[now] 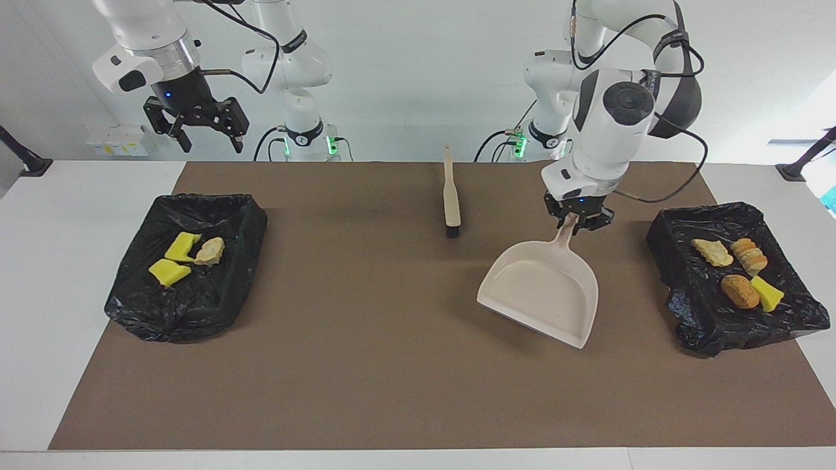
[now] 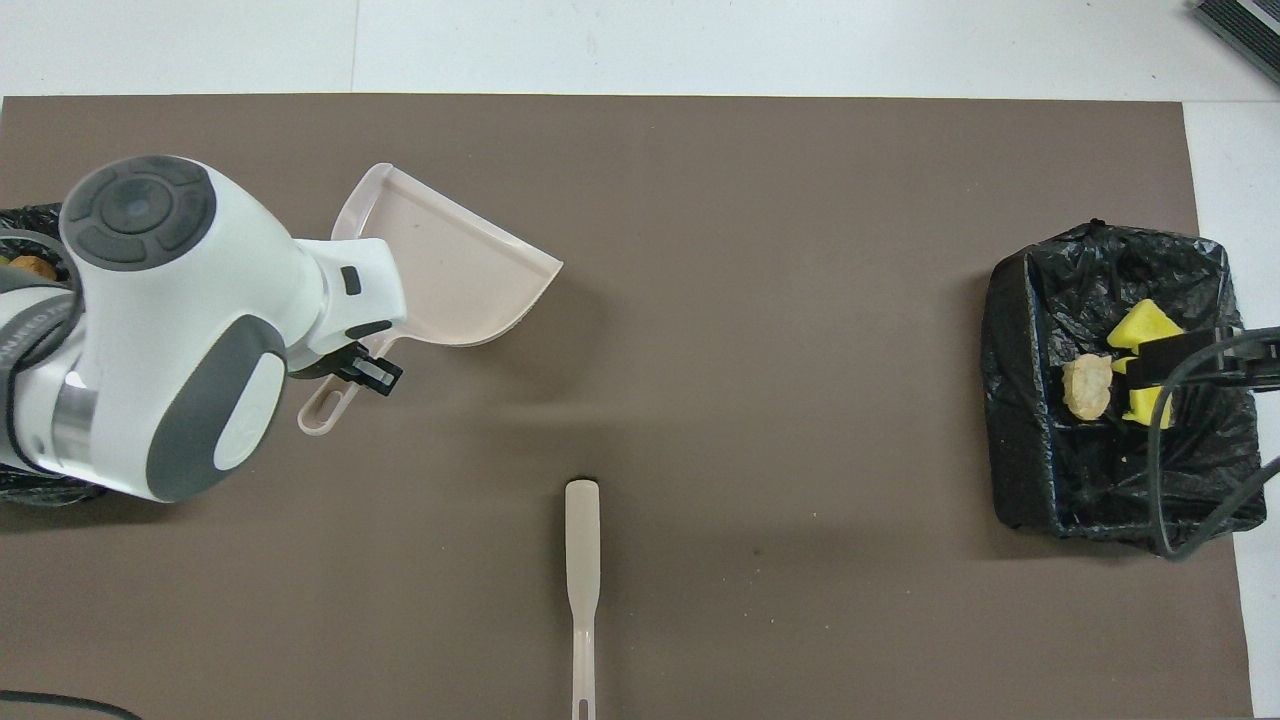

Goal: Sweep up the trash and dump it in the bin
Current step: 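Bring the empty dustpan back to the table center with the left gripper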

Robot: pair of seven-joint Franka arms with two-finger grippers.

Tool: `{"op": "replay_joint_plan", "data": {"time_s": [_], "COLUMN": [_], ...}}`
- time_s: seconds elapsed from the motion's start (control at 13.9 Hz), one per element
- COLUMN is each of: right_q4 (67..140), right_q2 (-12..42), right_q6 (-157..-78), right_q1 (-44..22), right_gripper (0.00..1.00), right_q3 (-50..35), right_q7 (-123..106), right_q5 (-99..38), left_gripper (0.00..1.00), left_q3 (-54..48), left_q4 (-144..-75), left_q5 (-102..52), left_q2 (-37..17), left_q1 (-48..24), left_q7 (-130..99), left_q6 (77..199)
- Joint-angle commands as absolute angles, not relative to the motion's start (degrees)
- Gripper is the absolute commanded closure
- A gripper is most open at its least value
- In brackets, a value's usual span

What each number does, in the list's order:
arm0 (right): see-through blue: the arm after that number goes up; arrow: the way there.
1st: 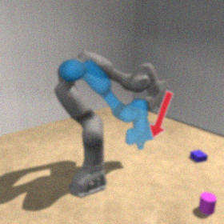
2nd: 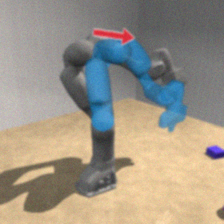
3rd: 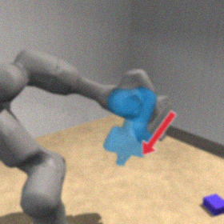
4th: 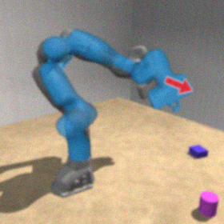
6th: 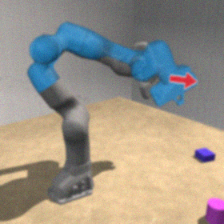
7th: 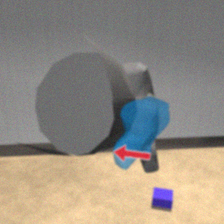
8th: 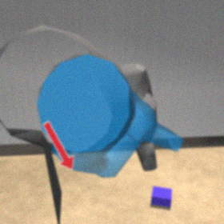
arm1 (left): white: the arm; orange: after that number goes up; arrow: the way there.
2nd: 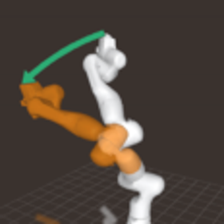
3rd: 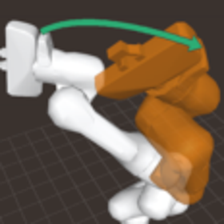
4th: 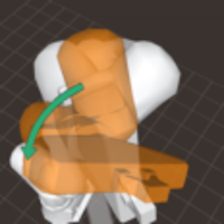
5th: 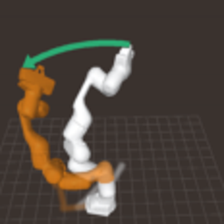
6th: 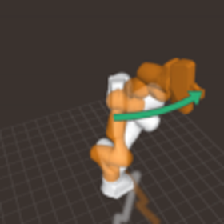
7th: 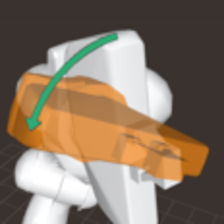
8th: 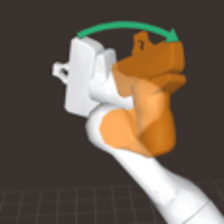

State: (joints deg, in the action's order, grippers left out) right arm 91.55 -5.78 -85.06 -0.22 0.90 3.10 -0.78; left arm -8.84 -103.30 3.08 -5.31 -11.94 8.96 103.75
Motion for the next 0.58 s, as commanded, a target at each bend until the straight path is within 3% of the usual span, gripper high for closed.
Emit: {"op": "replay_joint_plan", "data": {"time_s": [0.0, 0.51], "right_q4": [95.36, 94.48], "right_q2": [-8.70, -8.17], "right_q6": [-87.01, -86.84], "right_q1": [0.53, 0.00], "right_gripper": [0.00, 0.00], "right_q3": [0.70, 0.53], "right_q7": [5.54, 4.92], "right_q5": [-2.46, -2.46], "left_gripper": [1.00, 1.00], "left_q3": [-7.56, -7.56], "left_q4": [-103.19, -98.70], "left_q5": [0.71, -2.64], "left_q2": [-7.29, -15.63], "left_q1": [-14.67, -22.31], "left_q7": [0.30, -17.03], "left_q6": [106.69, 113.36]}}
